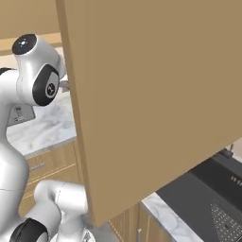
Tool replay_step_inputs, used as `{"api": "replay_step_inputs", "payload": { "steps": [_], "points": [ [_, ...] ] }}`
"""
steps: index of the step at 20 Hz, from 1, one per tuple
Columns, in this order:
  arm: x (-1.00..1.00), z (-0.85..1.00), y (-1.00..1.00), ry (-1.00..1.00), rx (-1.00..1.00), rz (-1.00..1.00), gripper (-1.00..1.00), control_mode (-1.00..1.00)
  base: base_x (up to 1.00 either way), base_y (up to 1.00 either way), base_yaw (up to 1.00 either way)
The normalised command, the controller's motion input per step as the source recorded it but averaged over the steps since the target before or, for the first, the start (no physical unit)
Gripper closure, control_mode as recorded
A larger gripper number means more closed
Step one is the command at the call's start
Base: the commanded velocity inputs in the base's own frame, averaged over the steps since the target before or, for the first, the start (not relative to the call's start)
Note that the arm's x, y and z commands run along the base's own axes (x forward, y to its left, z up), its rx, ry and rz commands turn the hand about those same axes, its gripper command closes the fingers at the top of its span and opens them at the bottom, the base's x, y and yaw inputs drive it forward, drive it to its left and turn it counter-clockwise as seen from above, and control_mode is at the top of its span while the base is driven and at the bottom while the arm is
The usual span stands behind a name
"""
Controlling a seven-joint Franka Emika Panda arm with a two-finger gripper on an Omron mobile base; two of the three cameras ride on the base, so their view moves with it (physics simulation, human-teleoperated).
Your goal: Sort all alcoholic drinks to one cabinet, and non-alcoholic drinks to the other.
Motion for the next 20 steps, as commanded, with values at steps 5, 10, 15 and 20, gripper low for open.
{"api": "replay_step_inputs", "payload": {
  "steps": [5,10,15,20],
  "points": [
    [0.00,0.00,0.00,0.00,0.00,0.00,1.00,1.00,0.03,0.07,0.25],
    [0.00,0.00,0.00,0.00,0.00,0.00,1.00,1.00,0.05,0.05,0.26],
    [0.00,0.00,0.00,0.00,0.00,0.00,1.00,1.00,0.07,0.09,0.26],
    [0.00,0.00,0.00,0.00,0.00,0.00,1.00,1.00,0.24,0.00,0.24]
  ]
}}
